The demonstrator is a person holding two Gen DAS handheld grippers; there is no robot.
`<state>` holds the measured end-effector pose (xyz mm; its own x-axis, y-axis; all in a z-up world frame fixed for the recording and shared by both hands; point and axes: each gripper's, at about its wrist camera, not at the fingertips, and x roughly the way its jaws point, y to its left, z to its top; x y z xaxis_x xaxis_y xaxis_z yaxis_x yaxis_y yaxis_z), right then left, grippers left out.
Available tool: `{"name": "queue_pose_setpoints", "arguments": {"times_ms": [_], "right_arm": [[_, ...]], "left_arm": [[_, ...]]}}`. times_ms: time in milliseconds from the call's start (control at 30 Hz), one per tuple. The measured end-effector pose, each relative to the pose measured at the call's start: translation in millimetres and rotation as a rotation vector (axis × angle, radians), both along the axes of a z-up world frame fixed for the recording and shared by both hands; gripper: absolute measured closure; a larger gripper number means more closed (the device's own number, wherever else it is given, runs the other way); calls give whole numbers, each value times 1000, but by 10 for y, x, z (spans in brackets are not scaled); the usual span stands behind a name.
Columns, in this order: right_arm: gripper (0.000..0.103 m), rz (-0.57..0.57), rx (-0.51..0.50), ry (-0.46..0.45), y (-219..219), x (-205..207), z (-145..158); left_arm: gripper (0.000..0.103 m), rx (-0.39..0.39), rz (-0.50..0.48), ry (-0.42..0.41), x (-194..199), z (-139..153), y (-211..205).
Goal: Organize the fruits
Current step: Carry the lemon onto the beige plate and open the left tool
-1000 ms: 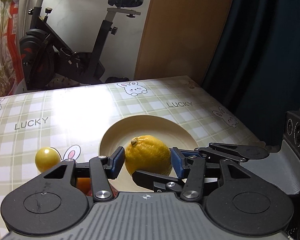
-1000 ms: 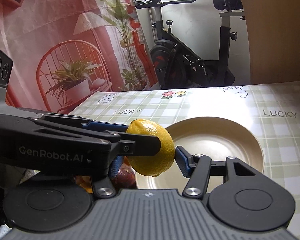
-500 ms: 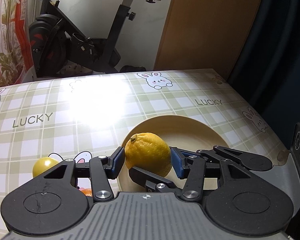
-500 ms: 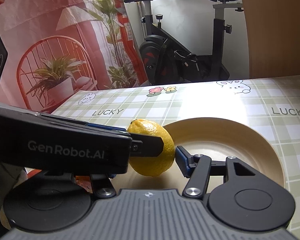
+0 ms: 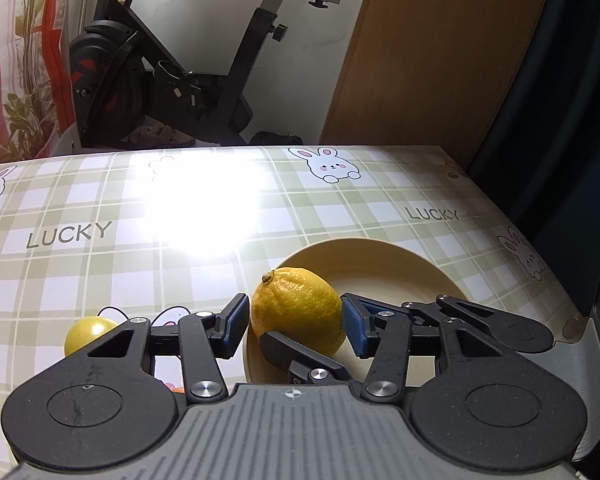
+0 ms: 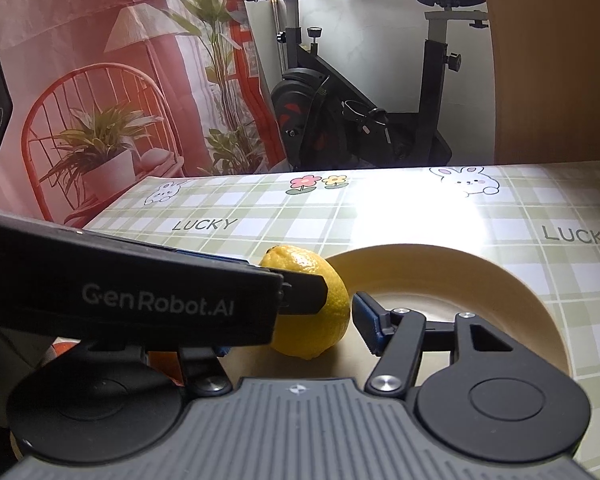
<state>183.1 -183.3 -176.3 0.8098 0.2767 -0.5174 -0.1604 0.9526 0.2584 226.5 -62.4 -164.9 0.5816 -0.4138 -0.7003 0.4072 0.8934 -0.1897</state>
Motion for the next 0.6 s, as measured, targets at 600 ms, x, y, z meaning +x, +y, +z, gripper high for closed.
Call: {"name": "queue_pose_setpoints", "arguments": {"times_ms": [600], "right_arm": [[37,-15,18,-122,153,-866,400]], "left_arm": [[48,-71,102,-153,-911,488,783]]}}
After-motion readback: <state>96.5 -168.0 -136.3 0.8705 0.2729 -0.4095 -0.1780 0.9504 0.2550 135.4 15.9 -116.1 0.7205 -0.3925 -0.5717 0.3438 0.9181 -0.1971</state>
